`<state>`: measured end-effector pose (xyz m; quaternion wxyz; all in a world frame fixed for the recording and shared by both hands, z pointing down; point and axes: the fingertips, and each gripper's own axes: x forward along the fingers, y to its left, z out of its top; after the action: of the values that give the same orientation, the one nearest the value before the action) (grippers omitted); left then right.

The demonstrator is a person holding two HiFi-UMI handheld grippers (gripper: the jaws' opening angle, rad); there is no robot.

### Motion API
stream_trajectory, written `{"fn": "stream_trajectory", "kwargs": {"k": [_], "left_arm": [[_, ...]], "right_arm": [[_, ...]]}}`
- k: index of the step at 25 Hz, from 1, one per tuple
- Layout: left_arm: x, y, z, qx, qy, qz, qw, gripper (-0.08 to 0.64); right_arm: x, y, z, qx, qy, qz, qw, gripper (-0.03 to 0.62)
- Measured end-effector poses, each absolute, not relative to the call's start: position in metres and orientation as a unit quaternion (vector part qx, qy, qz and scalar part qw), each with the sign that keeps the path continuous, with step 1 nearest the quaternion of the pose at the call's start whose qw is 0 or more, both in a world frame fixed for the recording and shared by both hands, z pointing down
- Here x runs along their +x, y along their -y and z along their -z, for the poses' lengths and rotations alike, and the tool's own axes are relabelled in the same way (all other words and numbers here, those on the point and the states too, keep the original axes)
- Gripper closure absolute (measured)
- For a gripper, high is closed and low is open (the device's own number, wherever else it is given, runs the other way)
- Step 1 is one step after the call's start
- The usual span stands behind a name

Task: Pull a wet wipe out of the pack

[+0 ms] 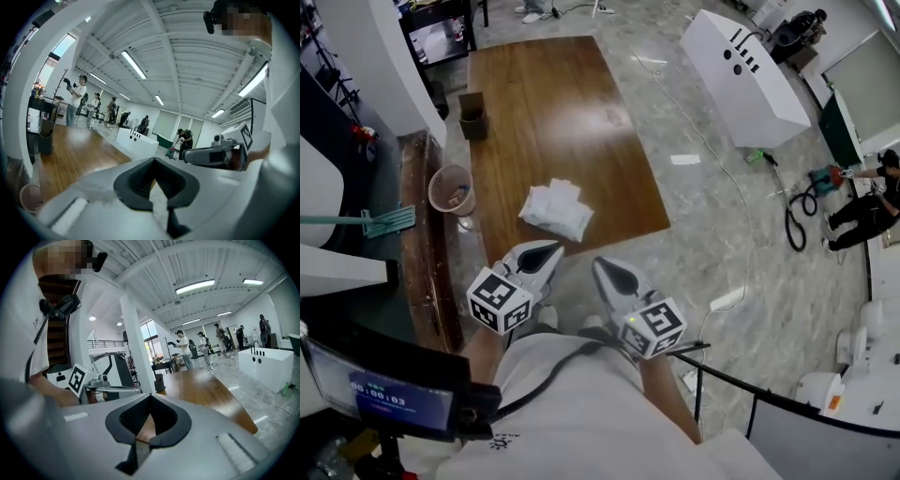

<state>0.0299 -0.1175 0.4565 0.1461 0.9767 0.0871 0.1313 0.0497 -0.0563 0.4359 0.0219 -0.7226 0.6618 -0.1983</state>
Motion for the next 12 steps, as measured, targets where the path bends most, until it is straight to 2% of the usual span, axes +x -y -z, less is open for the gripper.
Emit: {"fn": "stream_trajectory", "kwargs": {"k": [12], "left_arm": [[0.022,0.151,-0.461,0.980,-0.019,-0.122,0.158,0.557]], "right_arm": [[0.075,0.098,-0.452,-0.695,-0.692,0.195,0.002,0.583]]}}
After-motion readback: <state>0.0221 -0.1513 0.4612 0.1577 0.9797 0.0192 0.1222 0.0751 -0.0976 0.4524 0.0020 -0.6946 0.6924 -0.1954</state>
